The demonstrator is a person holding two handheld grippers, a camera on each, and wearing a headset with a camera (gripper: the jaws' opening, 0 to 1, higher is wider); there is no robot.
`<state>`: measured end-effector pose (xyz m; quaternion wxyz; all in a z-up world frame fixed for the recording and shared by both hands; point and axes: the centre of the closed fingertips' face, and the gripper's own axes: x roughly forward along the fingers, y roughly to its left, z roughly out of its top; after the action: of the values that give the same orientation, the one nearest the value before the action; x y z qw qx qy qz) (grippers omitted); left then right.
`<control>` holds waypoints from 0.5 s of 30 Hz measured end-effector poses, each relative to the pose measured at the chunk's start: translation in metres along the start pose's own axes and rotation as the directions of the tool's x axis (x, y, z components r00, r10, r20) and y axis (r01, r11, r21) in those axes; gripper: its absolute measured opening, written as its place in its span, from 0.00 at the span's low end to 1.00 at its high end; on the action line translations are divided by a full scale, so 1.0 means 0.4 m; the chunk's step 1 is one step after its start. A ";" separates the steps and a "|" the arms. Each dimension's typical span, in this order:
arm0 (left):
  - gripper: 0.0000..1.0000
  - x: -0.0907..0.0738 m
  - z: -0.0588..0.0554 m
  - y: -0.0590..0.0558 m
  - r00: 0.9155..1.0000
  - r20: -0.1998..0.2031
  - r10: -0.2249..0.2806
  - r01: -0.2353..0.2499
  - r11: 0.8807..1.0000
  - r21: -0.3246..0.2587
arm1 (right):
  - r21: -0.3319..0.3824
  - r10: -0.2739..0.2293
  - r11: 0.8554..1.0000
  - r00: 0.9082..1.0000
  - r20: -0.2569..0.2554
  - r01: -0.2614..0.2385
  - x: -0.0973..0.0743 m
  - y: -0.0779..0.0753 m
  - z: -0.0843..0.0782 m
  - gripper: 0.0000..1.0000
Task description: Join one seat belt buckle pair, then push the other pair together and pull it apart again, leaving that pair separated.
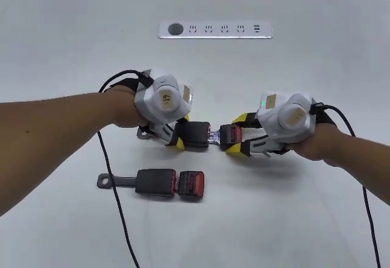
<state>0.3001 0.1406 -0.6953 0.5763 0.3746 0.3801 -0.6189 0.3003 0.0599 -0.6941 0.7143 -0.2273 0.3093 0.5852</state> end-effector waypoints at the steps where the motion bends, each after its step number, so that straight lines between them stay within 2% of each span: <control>1: 0.32 0.000 -0.001 0.000 1.000 -0.003 0.000 0.000 1.000 -0.002 | 0.001 0.001 1.000 1.000 0.000 -0.001 0.001 -0.001 0.001 0.33; 5: 0.32 0.000 -0.001 0.002 1.000 -0.018 0.003 -0.004 1.000 -0.012 | 0.003 -0.009 1.000 1.000 0.008 0.009 0.031 0.006 0.020 0.33; 15: 0.32 0.000 -0.001 0.001 1.000 -0.010 0.006 -0.006 1.000 -0.031 | 0.009 -0.020 1.000 1.000 -0.006 0.020 0.027 0.009 0.021 0.33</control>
<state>0.3005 0.1408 -0.6955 0.5819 0.3700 0.3915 -0.6093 0.2997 0.0739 -0.6959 0.7202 -0.2290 0.3116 0.5760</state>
